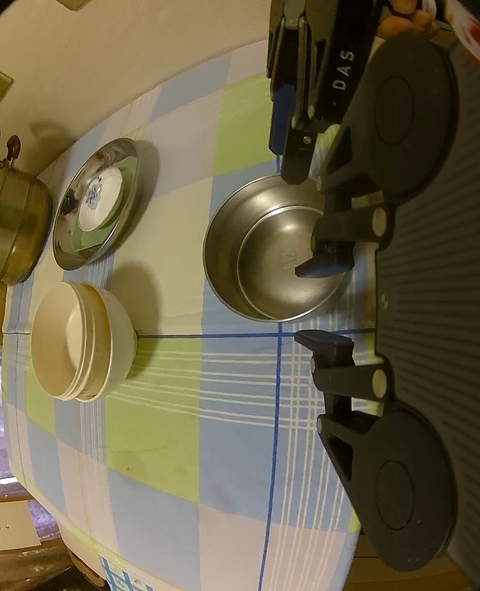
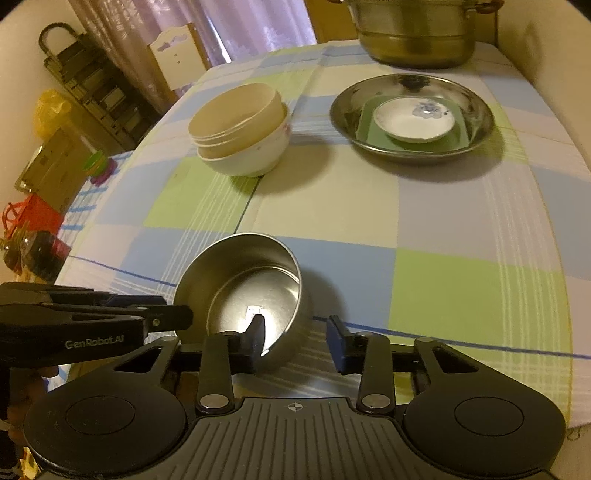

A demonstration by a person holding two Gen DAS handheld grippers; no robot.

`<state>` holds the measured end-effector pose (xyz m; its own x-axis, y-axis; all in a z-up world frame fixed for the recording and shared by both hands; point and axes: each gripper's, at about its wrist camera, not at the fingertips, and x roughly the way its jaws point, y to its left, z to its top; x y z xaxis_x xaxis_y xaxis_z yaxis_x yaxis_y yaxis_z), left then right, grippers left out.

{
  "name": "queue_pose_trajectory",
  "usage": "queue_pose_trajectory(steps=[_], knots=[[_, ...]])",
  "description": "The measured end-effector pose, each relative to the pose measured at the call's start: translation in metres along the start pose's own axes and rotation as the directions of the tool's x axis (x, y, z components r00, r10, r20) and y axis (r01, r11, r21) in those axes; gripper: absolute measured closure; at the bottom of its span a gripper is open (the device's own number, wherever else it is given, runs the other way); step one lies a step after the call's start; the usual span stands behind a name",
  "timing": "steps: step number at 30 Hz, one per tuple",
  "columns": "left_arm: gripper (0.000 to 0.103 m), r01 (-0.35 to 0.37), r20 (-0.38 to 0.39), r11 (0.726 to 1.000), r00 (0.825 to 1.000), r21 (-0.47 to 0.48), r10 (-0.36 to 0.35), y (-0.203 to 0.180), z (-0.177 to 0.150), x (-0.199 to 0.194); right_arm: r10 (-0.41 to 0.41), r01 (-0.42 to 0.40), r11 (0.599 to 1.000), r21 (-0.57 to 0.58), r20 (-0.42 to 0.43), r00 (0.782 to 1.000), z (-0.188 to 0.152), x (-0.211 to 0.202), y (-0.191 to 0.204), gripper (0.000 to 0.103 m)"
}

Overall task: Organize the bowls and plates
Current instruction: 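Move both grippers forward toward the small steel bowl, then close both grippers on the rim of the steel bowl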

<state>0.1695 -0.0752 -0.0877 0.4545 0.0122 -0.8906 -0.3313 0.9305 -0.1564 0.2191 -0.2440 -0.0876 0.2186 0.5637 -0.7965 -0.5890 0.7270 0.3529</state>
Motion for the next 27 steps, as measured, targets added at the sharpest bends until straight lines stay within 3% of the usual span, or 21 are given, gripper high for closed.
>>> queue_pose_trajectory(steps=[9, 14, 21, 27], knots=[[0.077, -0.03, -0.011, 0.999, 1.0, -0.016, 0.03, -0.005, 0.003, 0.015, -0.015, 0.015, 0.999, -0.033, -0.011, 1.0, 0.005, 0.016, 0.0, 0.084], [0.083, -0.039, -0.01, 0.999, 0.999, -0.021, 0.039, -0.007, 0.002, 0.019, 0.0, -0.001, 0.999, -0.047, -0.008, 1.0, 0.005, 0.017, 0.0, 0.092], [0.094, -0.061, -0.002, 0.998, 0.998, -0.026, 0.061, -0.006, 0.0, 0.019, 0.005, -0.005, 0.998, -0.061, -0.004, 1.0, 0.005, 0.017, 0.0, 0.094], [0.094, -0.067, 0.029, 0.998, 0.997, -0.012, 0.067, -0.012, 0.003, 0.009, 0.007, -0.006, 0.998, -0.057, 0.016, 1.0, 0.011, 0.007, -0.001, 0.094]])
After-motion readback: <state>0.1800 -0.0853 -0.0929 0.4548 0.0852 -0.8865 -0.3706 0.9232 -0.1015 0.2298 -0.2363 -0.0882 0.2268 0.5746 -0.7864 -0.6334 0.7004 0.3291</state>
